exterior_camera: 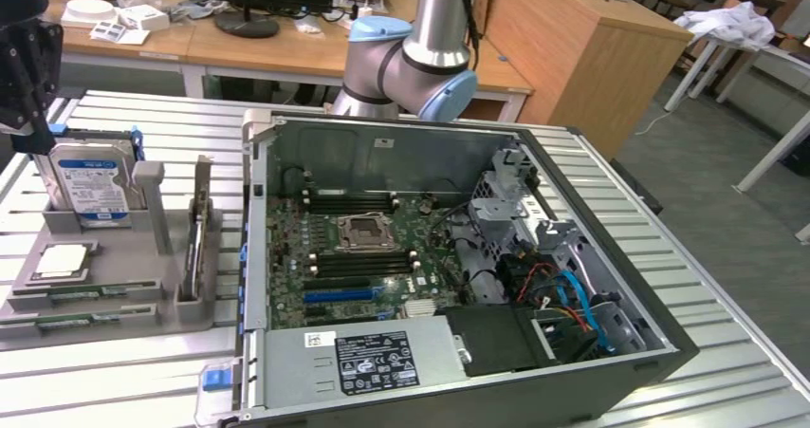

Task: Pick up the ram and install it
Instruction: 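Pick up the ram and move it above insertion slot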

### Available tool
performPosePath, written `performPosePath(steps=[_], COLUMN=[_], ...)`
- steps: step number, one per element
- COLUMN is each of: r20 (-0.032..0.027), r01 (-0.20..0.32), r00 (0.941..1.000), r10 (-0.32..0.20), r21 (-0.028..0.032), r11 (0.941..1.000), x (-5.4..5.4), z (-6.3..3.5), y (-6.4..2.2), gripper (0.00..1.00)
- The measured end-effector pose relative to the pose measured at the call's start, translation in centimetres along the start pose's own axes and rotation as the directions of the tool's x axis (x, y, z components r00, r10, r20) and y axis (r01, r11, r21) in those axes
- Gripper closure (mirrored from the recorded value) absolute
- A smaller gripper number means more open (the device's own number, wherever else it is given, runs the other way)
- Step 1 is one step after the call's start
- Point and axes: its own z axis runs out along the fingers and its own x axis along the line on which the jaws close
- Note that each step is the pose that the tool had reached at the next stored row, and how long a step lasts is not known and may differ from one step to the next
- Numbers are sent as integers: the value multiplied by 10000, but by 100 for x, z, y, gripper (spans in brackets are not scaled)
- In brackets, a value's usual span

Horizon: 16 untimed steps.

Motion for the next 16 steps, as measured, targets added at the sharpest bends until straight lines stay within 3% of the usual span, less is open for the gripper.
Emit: performPosePath(steps=[16], r20=[-46], r01=[1038], r00=[9946], r10=[-1038], r21=[-39], r11=[9946], x=[0], z=[0], y=[0], gripper=[89])
